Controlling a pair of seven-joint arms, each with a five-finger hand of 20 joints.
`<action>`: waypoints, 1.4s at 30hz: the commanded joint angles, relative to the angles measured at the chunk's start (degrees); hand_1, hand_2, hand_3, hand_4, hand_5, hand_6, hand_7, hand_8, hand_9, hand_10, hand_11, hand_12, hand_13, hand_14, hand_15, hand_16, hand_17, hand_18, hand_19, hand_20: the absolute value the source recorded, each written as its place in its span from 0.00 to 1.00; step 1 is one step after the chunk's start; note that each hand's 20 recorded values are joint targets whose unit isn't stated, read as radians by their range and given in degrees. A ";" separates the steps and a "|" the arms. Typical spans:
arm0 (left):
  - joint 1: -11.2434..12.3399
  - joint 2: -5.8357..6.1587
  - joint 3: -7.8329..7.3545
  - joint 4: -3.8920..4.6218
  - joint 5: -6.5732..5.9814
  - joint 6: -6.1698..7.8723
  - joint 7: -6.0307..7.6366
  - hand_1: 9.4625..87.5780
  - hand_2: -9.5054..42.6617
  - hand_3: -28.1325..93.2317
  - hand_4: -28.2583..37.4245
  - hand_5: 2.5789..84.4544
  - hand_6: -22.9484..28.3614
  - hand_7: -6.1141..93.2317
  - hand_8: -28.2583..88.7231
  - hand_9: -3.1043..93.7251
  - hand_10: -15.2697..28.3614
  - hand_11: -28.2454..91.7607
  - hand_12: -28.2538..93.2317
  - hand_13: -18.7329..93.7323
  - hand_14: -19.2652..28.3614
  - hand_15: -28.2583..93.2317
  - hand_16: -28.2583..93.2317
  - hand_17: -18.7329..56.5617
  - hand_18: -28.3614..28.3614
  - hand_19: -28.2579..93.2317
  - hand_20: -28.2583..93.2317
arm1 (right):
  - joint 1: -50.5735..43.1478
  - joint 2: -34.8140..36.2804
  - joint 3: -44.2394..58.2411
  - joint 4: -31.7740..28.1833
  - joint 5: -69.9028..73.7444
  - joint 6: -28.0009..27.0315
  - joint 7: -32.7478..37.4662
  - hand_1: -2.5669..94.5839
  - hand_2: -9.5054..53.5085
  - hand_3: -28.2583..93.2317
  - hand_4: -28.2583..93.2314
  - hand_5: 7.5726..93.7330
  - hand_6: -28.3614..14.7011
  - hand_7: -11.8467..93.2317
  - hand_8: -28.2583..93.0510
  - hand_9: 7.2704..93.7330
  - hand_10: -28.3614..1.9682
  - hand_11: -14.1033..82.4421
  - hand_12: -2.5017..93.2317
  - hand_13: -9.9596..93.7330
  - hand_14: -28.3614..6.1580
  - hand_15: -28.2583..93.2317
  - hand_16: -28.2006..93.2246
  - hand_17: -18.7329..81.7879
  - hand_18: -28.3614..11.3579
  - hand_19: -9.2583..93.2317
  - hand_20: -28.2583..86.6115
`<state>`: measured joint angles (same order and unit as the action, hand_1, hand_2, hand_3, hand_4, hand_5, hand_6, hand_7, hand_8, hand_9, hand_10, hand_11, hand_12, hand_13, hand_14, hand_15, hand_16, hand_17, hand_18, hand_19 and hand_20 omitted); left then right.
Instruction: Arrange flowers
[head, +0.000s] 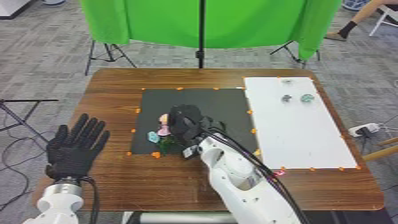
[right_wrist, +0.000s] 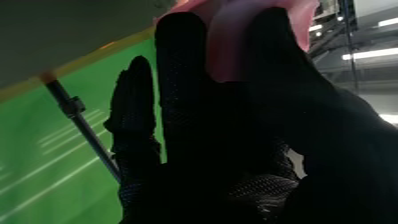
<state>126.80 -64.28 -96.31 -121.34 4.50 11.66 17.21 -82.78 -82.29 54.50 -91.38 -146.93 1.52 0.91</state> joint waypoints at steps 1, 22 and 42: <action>0.80 -0.68 0.38 0.98 -0.38 -0.02 -0.14 0.24 0.40 0.87 0.00 0.53 0.63 0.15 0.16 0.46 0.70 0.39 0.30 0.44 0.75 0.49 0.18 0.15 0.75 0.53 0.33 | -1.05 -0.21 0.96 0.29 1.17 -0.65 1.75 0.63 0.00 0.82 0.00 0.82 0.66 0.42 0.21 0.75 0.61 0.26 0.24 0.71 0.65 0.65 0.54 0.49 0.24 0.88 0.56; 0.53 -0.99 0.27 1.13 -1.43 0.29 0.28 0.24 0.41 0.87 0.00 0.53 0.63 0.15 0.16 0.46 0.70 0.39 0.30 0.44 0.75 0.49 0.18 0.15 0.75 0.53 0.33 | -0.78 0.52 0.72 -2.22 4.79 -0.53 3.23 0.55 0.00 0.86 0.00 0.72 0.68 0.28 0.18 0.66 0.60 0.27 0.18 0.68 0.59 0.68 0.50 0.46 0.22 0.86 0.54; 4.21 -1.53 -1.69 -1.08 -1.28 -0.92 2.47 0.24 0.40 0.87 0.00 0.53 0.63 0.15 0.16 0.46 0.70 0.39 0.30 0.44 0.74 0.49 0.18 0.15 0.75 0.53 0.33 | -0.53 9.29 11.76 -14.84 19.91 -11.49 16.32 0.47 0.00 0.91 0.00 0.60 0.61 0.26 0.12 0.56 0.50 0.25 0.17 0.64 0.47 0.74 0.39 0.45 0.20 0.85 0.54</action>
<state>128.51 -65.36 -97.14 -121.72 3.40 11.38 18.42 -85.70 -79.09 60.17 -104.45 -128.62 -6.98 12.37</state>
